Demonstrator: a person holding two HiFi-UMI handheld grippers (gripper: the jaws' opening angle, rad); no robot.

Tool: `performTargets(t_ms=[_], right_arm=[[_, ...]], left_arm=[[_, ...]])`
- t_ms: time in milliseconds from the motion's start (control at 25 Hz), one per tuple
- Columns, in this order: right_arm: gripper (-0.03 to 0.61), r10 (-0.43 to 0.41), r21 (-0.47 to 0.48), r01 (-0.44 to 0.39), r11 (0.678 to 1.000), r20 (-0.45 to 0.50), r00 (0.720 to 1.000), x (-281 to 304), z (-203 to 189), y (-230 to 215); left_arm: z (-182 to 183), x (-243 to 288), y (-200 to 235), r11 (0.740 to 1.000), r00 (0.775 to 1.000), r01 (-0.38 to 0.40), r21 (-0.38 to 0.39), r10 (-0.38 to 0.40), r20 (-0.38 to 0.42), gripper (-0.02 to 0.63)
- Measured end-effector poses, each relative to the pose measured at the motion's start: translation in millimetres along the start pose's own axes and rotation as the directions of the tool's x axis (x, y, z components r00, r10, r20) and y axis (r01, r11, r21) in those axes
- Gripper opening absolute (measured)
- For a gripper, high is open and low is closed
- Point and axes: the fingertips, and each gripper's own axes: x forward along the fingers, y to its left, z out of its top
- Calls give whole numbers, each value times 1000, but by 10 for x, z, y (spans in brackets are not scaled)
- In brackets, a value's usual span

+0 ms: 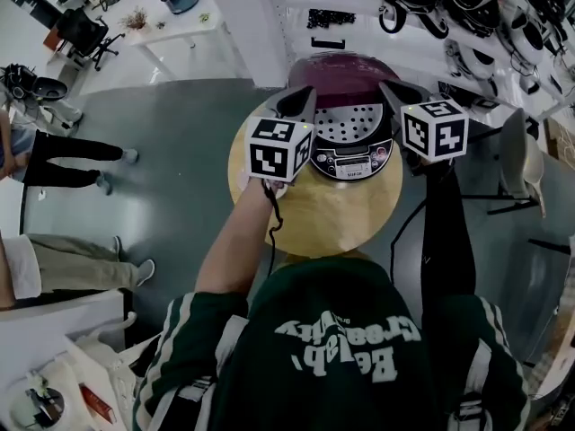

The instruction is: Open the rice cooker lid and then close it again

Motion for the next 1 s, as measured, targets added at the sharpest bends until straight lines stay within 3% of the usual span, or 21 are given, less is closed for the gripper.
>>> performTargets(t_ms=[400, 640, 760, 880, 1000], right_arm=[[5, -44, 63, 50, 997, -96, 994, 1, -972, 156], [5, -50, 72, 63, 995, -173, 984, 160, -1452, 151], [6, -41, 113, 59, 992, -156, 987, 195, -1544, 121], [6, -48, 79, 63, 995, -180, 983, 204, -1544, 129], [6, -47, 104, 64, 993, -163, 986, 191, -1552, 133]], left_arm=[[-949, -46, -207, 994, 990, 20, -104, -34, -136, -5], [-1425, 70, -233, 994, 975, 19, -111, -43, -218, -5], [-1517, 106, -225, 989, 977, 23, -143, -52, -207, -5], [-1523, 114, -222, 987, 971, 36, -156, -72, -227, -5], [-1524, 101, -225, 986, 971, 28, -165, -66, -230, -5]])
